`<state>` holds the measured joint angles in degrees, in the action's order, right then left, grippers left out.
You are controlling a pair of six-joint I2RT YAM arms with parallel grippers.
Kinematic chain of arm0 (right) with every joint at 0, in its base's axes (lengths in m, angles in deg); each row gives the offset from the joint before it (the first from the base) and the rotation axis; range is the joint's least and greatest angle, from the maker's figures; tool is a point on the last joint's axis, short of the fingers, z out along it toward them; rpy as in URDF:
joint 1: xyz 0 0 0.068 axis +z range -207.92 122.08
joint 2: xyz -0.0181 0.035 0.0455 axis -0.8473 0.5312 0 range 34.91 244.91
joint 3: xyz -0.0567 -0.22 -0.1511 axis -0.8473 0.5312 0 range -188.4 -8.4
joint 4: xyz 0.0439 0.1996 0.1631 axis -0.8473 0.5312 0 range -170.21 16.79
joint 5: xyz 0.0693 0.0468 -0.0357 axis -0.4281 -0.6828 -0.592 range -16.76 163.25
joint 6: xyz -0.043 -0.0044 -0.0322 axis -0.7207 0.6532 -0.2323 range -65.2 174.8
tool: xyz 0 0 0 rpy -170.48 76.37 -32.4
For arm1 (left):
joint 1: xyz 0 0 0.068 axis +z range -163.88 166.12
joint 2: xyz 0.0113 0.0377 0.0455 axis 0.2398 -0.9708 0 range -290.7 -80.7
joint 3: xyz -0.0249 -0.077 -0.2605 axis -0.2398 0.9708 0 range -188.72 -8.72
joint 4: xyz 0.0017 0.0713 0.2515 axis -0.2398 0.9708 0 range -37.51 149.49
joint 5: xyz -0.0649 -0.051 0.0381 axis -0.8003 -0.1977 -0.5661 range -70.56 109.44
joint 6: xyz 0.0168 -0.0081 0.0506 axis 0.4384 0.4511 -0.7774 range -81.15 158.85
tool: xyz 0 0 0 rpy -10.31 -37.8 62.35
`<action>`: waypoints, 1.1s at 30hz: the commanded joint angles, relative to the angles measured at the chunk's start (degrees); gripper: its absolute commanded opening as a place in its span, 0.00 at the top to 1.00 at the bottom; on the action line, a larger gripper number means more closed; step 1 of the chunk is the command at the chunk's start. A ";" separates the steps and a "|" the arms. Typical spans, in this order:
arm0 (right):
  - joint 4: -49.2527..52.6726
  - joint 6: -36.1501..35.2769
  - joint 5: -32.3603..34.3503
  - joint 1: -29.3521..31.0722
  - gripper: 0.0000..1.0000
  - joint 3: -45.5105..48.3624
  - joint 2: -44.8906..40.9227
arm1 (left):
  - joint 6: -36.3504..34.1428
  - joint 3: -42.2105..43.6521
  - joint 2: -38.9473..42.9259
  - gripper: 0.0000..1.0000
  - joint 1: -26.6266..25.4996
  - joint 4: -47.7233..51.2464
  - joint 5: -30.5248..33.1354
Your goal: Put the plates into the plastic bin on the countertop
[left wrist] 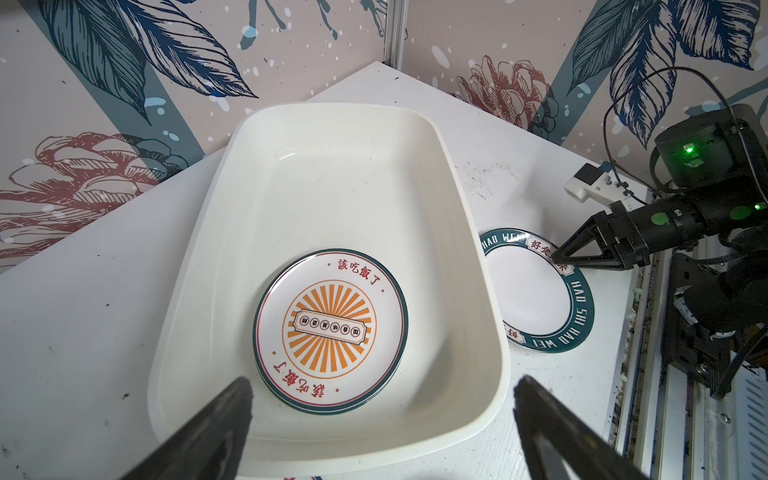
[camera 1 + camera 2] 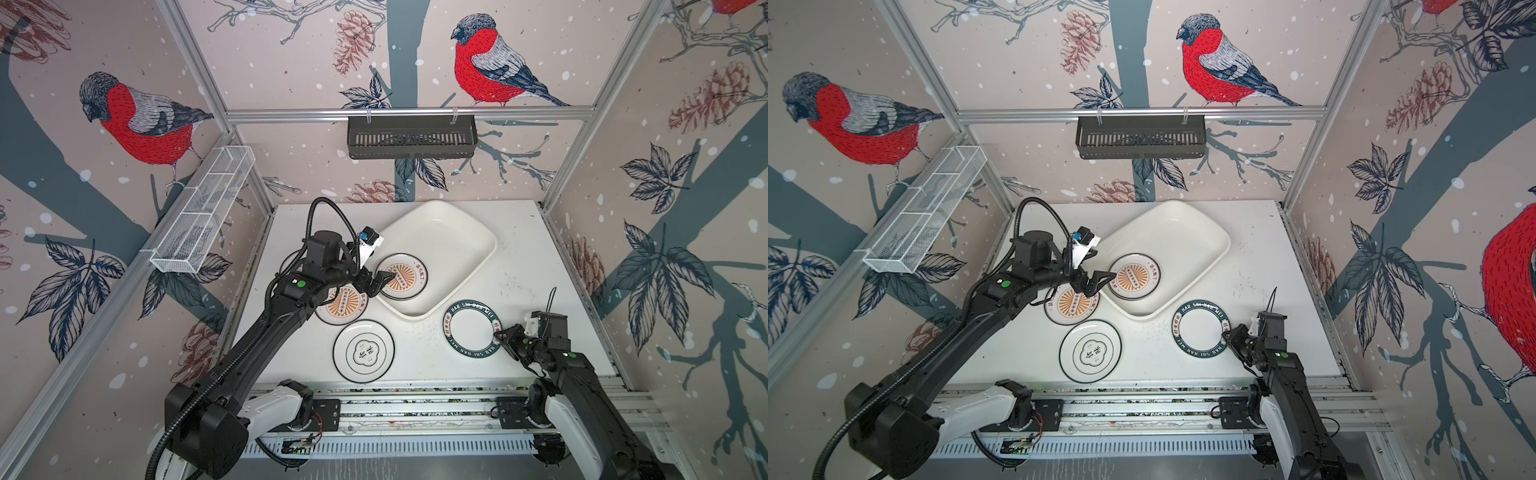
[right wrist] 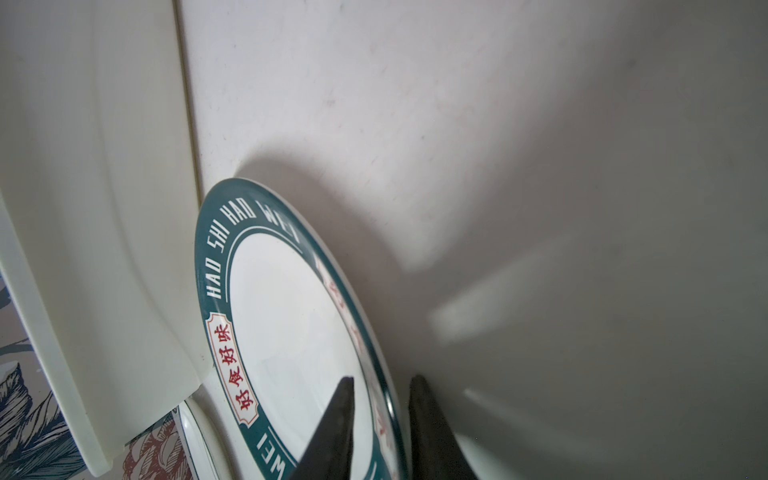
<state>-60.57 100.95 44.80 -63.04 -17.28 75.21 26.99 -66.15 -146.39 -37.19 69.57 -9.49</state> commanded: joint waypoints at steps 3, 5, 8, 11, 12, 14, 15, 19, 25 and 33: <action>1.90 -1.98 -0.09 -1.23 0.78 0.96 0.31 | 0.38 -0.05 0.08 0.03 -0.16 -2.49 -1.25; 1.88 -2.42 -0.45 -1.76 0.80 1.14 0.38 | 0.48 -0.05 -0.02 0.03 -0.16 -2.56 -1.27; 1.98 -3.10 -1.02 -2.57 0.85 1.29 0.18 | 0.57 -0.05 -0.05 0.03 -0.16 -2.58 -1.26; 2.54 -4.25 -1.48 -3.58 0.90 1.24 0.15 | 0.78 -0.04 -0.09 0.03 -0.27 -2.71 -1.39; 2.92 -4.69 -1.74 -4.11 0.91 1.22 0.05 | 0.77 -0.05 -0.22 0.03 -0.24 -2.72 -1.43; 3.21 -5.48 -2.54 -4.87 0.92 1.15 -0.19 | 0.95 -0.05 -0.30 0.03 -0.24 -2.84 -1.41; 3.66 -5.81 -2.90 -5.22 0.93 1.14 -0.30 | 0.99 -0.05 -0.36 0.03 -0.24 -2.80 -1.48; 5.36 -7.02 -3.85 -6.11 0.95 0.51 -1.44 | 0.98 -0.48 -0.66 0.03 -0.41 -2.56 -1.46; 8.70 -7.21 -4.09 -6.91 0.98 -2.47 -4.87 | 0.28 -2.24 -1.20 0.03 -0.52 -1.34 -0.70; 13.47 -6.17 -2.02 -7.79 0.99 -8.49 -9.54 | -0.72 -3.48 -1.63 0.03 -0.51 -0.02 0.11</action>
<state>-49.16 95.12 41.85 -70.65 -24.08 66.27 27.25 -69.18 -147.96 -37.67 69.66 -9.82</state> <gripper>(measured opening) 0.077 0.973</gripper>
